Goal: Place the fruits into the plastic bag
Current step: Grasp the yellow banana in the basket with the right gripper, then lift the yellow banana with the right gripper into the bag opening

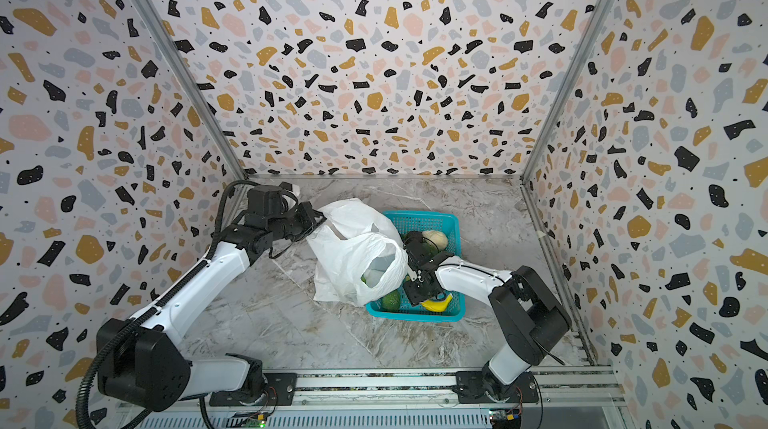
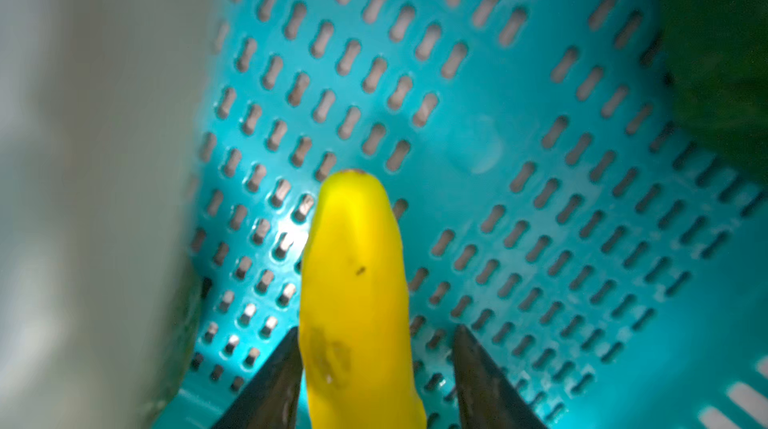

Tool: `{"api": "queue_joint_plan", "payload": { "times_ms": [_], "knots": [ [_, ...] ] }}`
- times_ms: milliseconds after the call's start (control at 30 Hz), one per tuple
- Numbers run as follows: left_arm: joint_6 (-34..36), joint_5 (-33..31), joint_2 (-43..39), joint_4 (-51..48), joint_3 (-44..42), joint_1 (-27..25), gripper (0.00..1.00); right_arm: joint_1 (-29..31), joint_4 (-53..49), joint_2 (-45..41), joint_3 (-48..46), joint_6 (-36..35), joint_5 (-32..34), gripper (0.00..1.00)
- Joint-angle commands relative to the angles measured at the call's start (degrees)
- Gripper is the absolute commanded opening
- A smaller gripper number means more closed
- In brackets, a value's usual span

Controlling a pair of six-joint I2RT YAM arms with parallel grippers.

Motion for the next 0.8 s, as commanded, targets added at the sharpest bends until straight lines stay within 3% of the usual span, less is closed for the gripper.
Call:
{"api": "queue_joint_plan", "payload": {
  "times_ms": [0, 167, 333, 500, 667, 767],
  "knots": [
    [0.2, 0.31, -0.94, 0.88, 1.15, 0.14, 0.0, -0.31, -0.43, -1.09, 1.9, 1.27, 1.32, 0.43],
    [0.37, 0.79, -0.89, 1.05, 1.24, 0.2, 0.0, -4.56, 0.01, -7.79, 3.62, 3.38, 0.37, 0.31],
    [0.46, 2.1, -1.06, 2.26, 1.46, 0.19, 0.0, -9.04, 1.2, -16.84, 6.31, 5.37, 0.07, 0.3],
    [1.48, 4.06, -1.68, 3.07, 1.9, 0.14, 0.0, -9.36, 4.35, -24.02, 11.25, 5.1, 1.96, 0.31],
    [2.09, 4.76, -2.19, 3.45, 1.95, 0.15, 0.0, -7.71, 12.52, -27.61, 15.17, 2.09, -8.85, 0.33],
    [2.09, 4.75, -2.29, 3.66, 1.73, 0.2, 0.0, -4.62, 15.34, -25.58, 17.82, 1.05, -16.67, 0.34]
  ]
}}
